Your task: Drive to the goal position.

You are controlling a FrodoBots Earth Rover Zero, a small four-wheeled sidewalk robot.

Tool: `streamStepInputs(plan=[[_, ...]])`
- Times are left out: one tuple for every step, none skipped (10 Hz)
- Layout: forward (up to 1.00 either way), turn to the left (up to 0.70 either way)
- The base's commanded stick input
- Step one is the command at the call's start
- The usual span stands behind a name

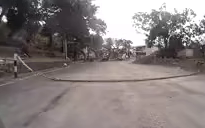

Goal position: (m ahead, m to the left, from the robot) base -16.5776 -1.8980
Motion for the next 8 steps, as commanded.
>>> streamStepInputs(plan=[[0.0, 0.0], [0.0, 0.0], [0.0, 0.0], [0.0, 0.0], [0.0, -0.04], [0.0, -0.23], [0.0, -0.43], [0.0, -0.45]])
